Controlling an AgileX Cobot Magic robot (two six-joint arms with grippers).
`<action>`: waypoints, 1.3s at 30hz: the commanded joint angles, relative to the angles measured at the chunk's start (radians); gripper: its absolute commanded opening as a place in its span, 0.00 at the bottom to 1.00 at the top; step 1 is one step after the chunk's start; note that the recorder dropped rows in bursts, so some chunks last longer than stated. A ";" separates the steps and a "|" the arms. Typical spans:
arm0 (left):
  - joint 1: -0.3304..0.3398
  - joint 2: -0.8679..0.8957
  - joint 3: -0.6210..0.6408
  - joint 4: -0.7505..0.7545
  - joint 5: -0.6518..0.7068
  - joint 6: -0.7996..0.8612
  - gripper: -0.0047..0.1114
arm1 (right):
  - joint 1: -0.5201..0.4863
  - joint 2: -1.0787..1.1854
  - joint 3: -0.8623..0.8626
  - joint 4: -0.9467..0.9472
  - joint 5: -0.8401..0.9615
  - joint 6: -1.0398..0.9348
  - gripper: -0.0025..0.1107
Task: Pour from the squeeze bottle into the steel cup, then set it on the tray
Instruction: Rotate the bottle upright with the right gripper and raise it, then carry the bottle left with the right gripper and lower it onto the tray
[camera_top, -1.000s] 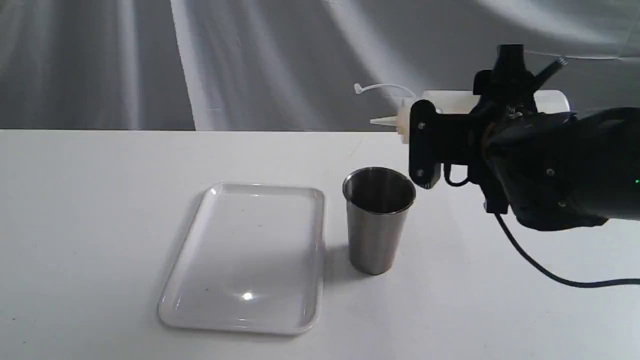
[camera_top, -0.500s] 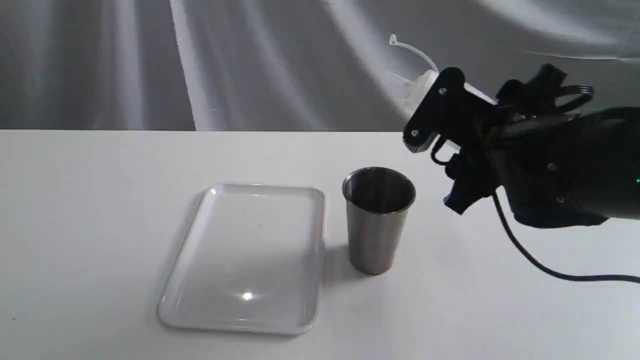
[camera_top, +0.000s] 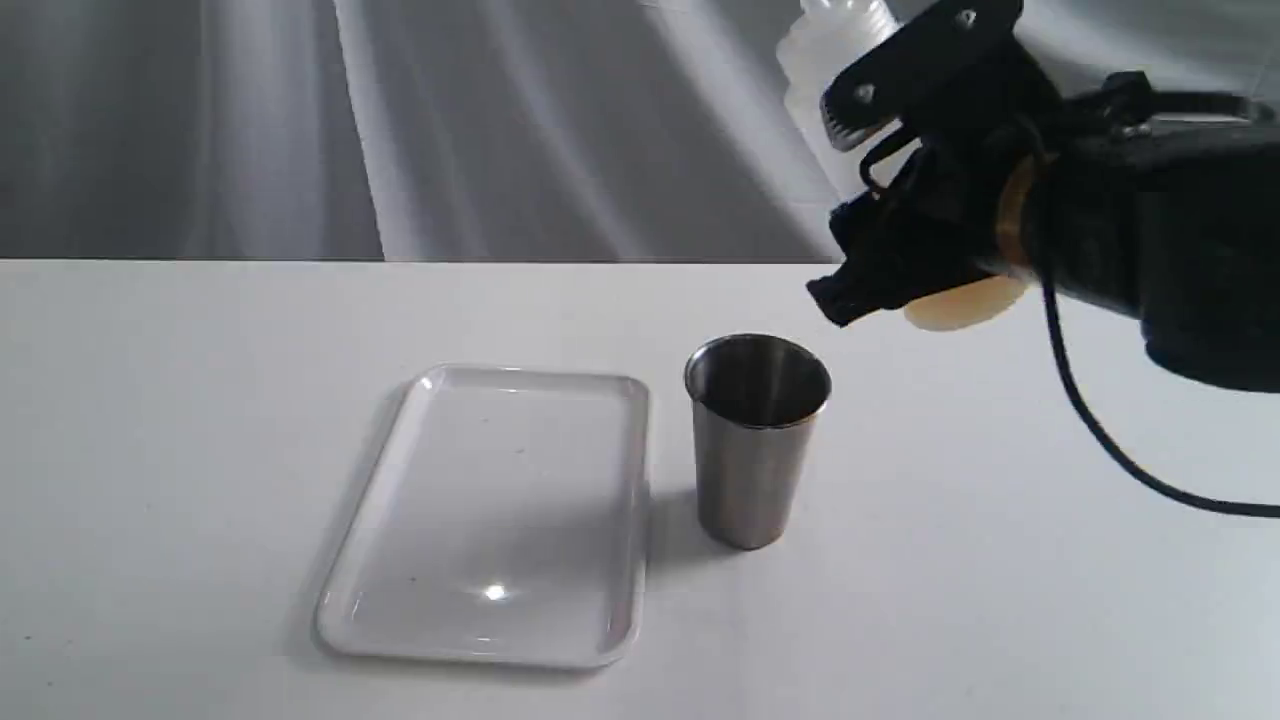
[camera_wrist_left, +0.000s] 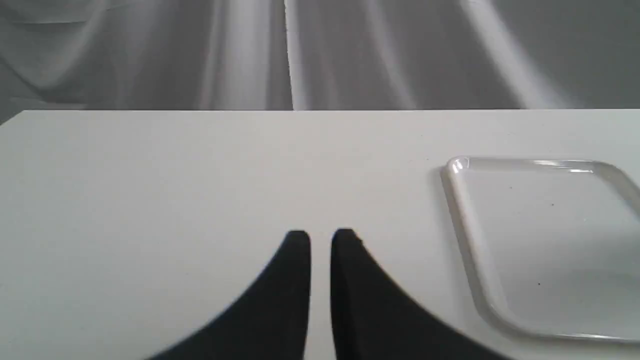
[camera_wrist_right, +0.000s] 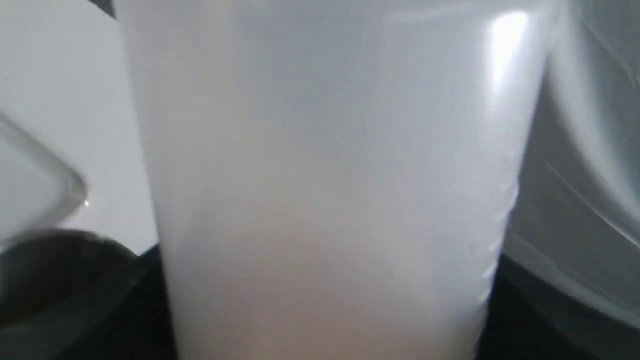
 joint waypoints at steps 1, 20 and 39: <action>-0.002 -0.003 0.004 0.000 -0.007 -0.005 0.11 | -0.003 -0.083 0.012 -0.009 -0.098 0.003 0.02; -0.002 -0.003 0.004 0.000 -0.007 -0.002 0.11 | 0.005 -0.240 0.273 0.707 -1.002 -0.804 0.02; -0.002 -0.003 0.004 0.000 -0.007 0.000 0.11 | 0.205 -0.240 0.459 1.120 -1.010 -0.880 0.02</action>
